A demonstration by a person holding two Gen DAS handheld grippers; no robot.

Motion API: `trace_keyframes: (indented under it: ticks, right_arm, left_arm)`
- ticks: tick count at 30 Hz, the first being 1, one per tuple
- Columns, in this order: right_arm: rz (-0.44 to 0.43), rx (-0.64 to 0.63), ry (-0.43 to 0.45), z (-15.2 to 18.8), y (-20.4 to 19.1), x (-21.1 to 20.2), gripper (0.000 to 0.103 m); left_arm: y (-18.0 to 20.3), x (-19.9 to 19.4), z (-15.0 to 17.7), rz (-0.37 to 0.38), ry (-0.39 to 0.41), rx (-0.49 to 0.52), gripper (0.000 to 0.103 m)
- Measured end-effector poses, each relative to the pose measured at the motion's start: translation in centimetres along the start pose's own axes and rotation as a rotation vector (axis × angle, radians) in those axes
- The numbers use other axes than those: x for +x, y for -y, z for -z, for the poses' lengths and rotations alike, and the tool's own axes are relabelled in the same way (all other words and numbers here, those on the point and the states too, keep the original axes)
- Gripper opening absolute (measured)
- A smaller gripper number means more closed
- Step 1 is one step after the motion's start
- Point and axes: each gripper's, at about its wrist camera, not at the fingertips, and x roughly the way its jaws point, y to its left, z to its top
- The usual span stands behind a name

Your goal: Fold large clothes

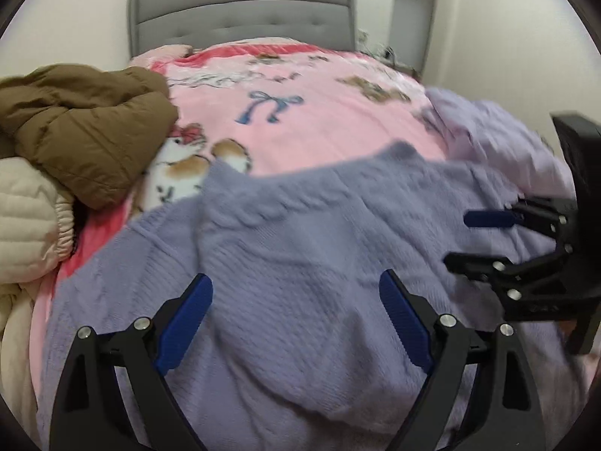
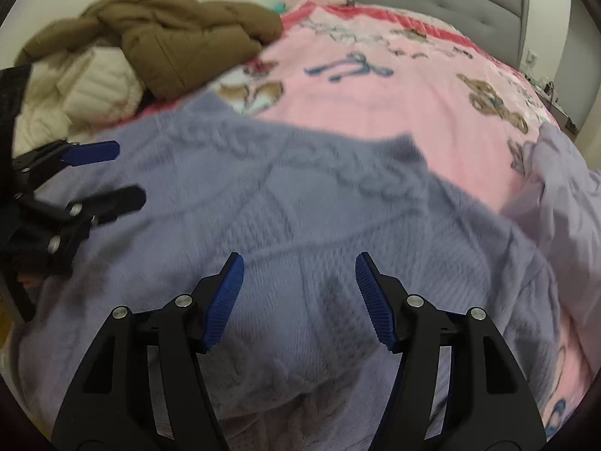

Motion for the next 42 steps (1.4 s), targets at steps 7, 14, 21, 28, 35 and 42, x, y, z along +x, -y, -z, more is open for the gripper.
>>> trace_keyframes:
  ticks: [7, 14, 21, 28, 35, 42]
  right_arm:
    - [-0.012, 0.012, -0.067, 1.7, 1.7, 2.1, 0.078]
    - [-0.039, 0.079, -0.084, 2.4, 2.6, 3.8, 0.088]
    - [-0.063, 0.208, -0.022, 2.0, 3.3, 0.2, 0.088]
    - [-0.072, 0.099, 0.008, 4.0, 0.2, -2.4, 0.088]
    - [-0.028, -0.102, -0.042, 6.3, -3.2, -1.3, 0.085]
    - [-0.068, -0.072, -0.052, 6.9, -2.1, 0.5, 0.091]
  left_arm:
    - [-0.8, 3.1, 2.1, 0.012, -0.114, 0.029, 0.089]
    - [-1.9, 4.3, 3.1, 0.016, -0.153, 0.019, 0.09]
    - [-1.3, 0.6, 2.2, -0.018, -0.067, -0.056, 0.09]
    - [3.2, -2.3, 2.9, 0.09, -0.046, 0.032, 0.09]
    - [4.1, -0.3, 6.1, 0.087, -0.143, 0.1, 0.09]
    - [3.6, 0.4, 7.4, 0.084, -0.155, 0.128, 0.09]
